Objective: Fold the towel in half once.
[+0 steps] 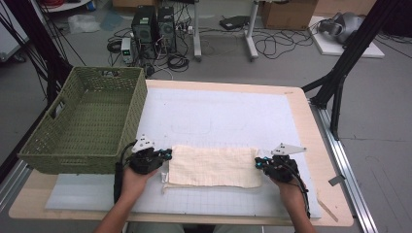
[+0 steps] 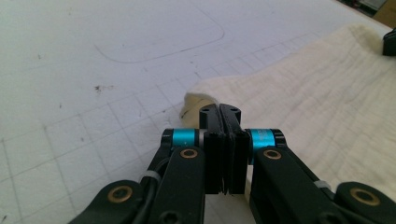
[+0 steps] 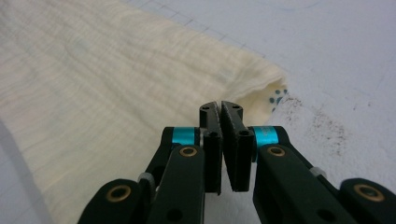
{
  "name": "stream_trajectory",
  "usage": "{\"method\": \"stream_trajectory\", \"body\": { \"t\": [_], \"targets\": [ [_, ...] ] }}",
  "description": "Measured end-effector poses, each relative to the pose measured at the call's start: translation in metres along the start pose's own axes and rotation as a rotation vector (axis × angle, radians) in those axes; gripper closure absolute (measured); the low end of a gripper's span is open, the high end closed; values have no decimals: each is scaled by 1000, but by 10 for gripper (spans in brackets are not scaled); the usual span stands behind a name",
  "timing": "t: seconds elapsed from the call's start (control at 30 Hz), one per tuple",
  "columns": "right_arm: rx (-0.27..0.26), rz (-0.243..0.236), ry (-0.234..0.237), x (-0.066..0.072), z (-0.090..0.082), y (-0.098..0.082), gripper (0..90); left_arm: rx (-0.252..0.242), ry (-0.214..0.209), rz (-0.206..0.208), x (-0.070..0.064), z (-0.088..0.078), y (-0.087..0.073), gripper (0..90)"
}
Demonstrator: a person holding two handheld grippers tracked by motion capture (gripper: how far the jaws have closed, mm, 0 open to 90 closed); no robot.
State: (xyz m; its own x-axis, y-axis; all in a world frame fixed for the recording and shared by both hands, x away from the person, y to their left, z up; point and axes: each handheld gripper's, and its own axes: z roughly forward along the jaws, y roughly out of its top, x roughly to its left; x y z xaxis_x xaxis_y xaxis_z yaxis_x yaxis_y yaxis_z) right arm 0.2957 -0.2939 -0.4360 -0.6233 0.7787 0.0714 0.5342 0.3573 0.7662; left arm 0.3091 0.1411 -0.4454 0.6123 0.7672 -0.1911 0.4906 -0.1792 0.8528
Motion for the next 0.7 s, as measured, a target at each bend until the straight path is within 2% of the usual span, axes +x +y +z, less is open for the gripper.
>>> {"method": "stream_trajectory", "body": {
  "t": [0.1,0.2,0.27,0.33,0.4,0.47,0.5,0.57,0.7],
  "targets": [
    [17,-9,-36,-2,4,3,869,20,3,9,-1,3,0,878],
    [62,-26,-69,-2,9,1,866,38,9,22,-3,5,-1,876],
    [63,-26,-72,-1,8,0,816,37,20,18,-3,4,-1,859],
    [46,-22,-85,-1,3,0,725,17,41,-6,0,4,0,720],
    [4,-8,-101,-4,-2,3,658,-8,61,-15,2,2,4,575],
    [-33,-1,-115,-7,-5,6,554,-22,55,-12,5,3,10,511],
    [-40,-8,-129,-8,-5,8,512,-35,54,-6,5,4,12,486],
    [-45,-22,-131,-10,-4,13,493,-19,42,20,7,9,18,469],
    [-55,-20,-113,-16,6,26,494,7,34,45,8,23,27,460]
  ]
}}
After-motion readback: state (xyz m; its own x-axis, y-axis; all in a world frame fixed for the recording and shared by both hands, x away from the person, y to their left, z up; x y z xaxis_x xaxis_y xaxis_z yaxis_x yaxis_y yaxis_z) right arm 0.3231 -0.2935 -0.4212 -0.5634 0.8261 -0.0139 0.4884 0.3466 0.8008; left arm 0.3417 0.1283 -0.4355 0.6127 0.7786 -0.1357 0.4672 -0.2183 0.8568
